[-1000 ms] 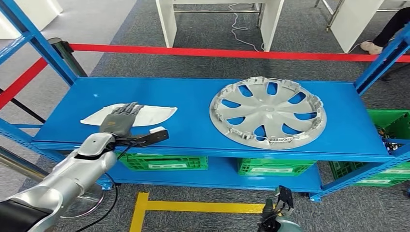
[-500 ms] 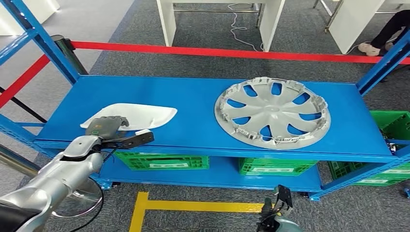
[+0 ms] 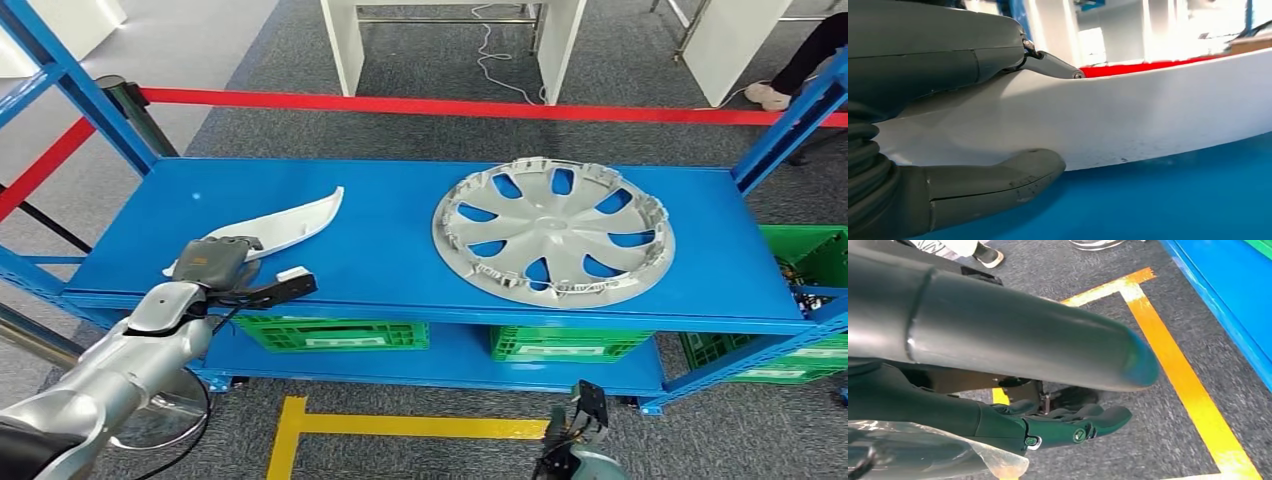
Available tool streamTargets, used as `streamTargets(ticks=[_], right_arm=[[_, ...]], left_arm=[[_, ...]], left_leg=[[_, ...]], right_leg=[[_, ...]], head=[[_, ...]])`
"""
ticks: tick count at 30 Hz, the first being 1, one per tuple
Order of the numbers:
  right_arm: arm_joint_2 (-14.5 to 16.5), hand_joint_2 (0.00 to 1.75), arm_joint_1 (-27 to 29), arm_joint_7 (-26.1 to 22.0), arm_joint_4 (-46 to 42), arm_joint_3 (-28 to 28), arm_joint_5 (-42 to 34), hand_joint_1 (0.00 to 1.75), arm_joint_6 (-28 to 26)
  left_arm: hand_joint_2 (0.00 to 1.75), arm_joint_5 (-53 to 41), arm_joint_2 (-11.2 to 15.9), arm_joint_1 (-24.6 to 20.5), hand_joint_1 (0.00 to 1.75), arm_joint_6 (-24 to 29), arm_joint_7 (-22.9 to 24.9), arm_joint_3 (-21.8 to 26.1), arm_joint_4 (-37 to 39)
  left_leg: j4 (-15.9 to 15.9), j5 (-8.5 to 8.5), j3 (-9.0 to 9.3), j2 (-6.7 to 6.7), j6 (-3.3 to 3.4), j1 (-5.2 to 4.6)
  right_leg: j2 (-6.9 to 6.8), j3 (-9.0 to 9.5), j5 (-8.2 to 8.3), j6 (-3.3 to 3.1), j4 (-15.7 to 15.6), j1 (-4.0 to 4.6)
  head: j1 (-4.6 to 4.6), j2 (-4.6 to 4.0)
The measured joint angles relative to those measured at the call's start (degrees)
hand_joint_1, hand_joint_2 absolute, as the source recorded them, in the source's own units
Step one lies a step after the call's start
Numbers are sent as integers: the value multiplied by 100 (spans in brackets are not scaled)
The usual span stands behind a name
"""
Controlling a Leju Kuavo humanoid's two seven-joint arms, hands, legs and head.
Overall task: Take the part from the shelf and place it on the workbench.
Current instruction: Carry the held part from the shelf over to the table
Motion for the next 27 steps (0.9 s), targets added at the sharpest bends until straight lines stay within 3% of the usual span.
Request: streamTargets(ticks=[2,4,5,6,7,9,10,12,15,17,19,20,21,22,25,27], right_arm=[[8,0,-18,-13,0,-4,19,0,-11],[17,0,-24,-15,0,-4,44,0,-13],[20,0,-21,-15,0,-4,55,0,-16],[21,0,-19,-14,0,-4,65,0,-20],[23,0,-21,-14,0,-4,72,0,-24],[34,0,-34,-12,0,-4,76,0,-31],[40,0,-41,-5,0,-4,77,0,-33],[49,0,-45,15,0,-4,77,0,-38],[51,0,-36,35,0,-5,65,0,-45],[51,0,-35,11,0,-7,40,0,-41],[48,0,-12,-34,0,-7,19,0,-27],[43,0,13,-52,0,-7,15,0,-21],[36,0,42,-66,0,-7,15,0,-19],[26,0,69,-75,0,-7,19,0,-20],[-6,0,90,-96,0,-8,35,0,-28],[-17,0,88,-101,0,-10,40,0,-33]], left_arm=[[175,47,21,59,175,267,-188,46,-1],[175,89,43,151,175,514,-368,103,-1],[175,102,53,203,175,612,-439,136,-3],[175,120,59,248,175,692,-496,162,-11],[175,152,61,281,175,784,-560,188,-30],[175,257,50,317,175,1053,-746,255,-111],[175,301,24,332,175,1195,-854,297,-183],[175,298,-67,412,175,1375,-1034,376,-433],[175,395,-303,644,175,1409,-1314,459,-1053],[175,861,-545,824,175,1352,-1616,465,-1596],[175,1514,-764,1125,175,1237,-1860,408,-2297],[175,1838,-851,1328,175,1176,-1930,338,-2701],[175,2138,-921,1546,175,1132,-1978,237,-3117],[175,2403,-976,1756,175,1104,-2018,112,-3512],[175,2878,-1087,2241,175,1094,-2115,-272,-4475],[175,3019,-1111,2421,175,1088,-2164,-438,-4878]], left_leg=[[463,-277,-198,2,-60,14],[1240,-606,-550,3,-95,24],[1494,-657,-675,3,-96,25],[1539,-597,-712,3,-86,26],[1352,-433,-644,3,-67,26],[619,-33,-328,0,-9,14],[290,82,-183,-2,15,3],[16,99,-70,-7,43,-20],[-53,97,-64,-17,109,-3],[-86,110,-52,-21,169,16],[-77,111,-51,-5,204,2],[-70,111,-50,5,213,-6],[-63,111,-50,14,219,-12],[-56,106,-50,12,222,-15],[-13,90,-66,-5,207,-31],[17,100,-92,-8,163,-50]], right_leg=[[-4,6,6,-48,-5,-16],[2,8,0,-69,-5,-16],[8,10,-3,-73,-4,-16],[14,14,-7,-76,-3,-15],[19,20,-12,-76,-2,-14],[23,30,-26,-62,1,-4],[23,26,-33,-45,4,6],[17,1,-34,5,4,19],[3,-57,-113,98,61,12],[4,-266,-377,141,479,11],[4,-610,-701,165,1199,14],[2,-740,-773,176,1458,14],[0,-781,-747,183,1535,14],[-2,-706,-611,183,1384,14],[2,-153,-122,150,314,16],[18,11,-68,119,29,26]], head=[[-9,0],[-15,0],[-16,0],[-18,0],[-16,0],[-16,0],[-13,0],[-10,0],[-4,0],[14,0],[25,0],[24,0],[25,0],[25,0],[27,0],[25,0]])
